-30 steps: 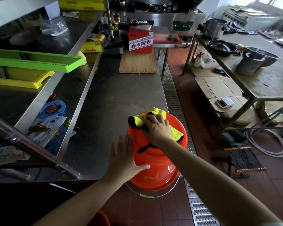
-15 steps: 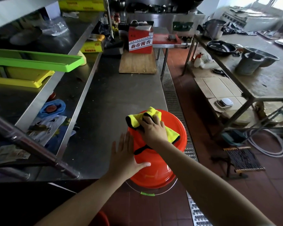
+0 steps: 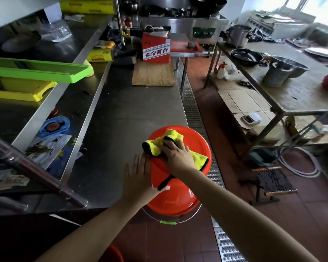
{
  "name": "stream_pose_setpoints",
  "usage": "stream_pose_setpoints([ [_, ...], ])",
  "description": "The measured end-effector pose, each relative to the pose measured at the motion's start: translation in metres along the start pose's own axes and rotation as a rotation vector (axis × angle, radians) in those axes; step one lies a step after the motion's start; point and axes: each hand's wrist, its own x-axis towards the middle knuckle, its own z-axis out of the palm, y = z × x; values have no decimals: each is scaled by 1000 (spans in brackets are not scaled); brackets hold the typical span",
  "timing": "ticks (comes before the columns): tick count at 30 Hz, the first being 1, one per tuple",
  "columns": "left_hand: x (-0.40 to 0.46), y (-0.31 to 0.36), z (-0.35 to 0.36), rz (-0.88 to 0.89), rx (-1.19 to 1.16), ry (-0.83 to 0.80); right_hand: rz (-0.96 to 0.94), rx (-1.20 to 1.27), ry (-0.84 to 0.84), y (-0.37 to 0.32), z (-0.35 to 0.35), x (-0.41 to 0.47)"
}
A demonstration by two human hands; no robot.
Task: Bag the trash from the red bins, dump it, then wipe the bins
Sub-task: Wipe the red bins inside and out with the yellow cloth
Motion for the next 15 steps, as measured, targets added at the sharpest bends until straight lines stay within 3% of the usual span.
stream_pose_setpoints([
  [4, 2, 0, 0, -12, 33, -47, 299, -75, 47, 58, -16, -14],
  [7, -1, 4, -3, -2, 33, -36, 397, -93, 64, 41, -14, -14],
  [11, -2, 4, -6, 15, 29, 34, 189, -23, 25, -15, 3, -14],
  [15, -1, -2, -1, 44, 48, 27, 65, -19, 8, 6, -2, -26],
])
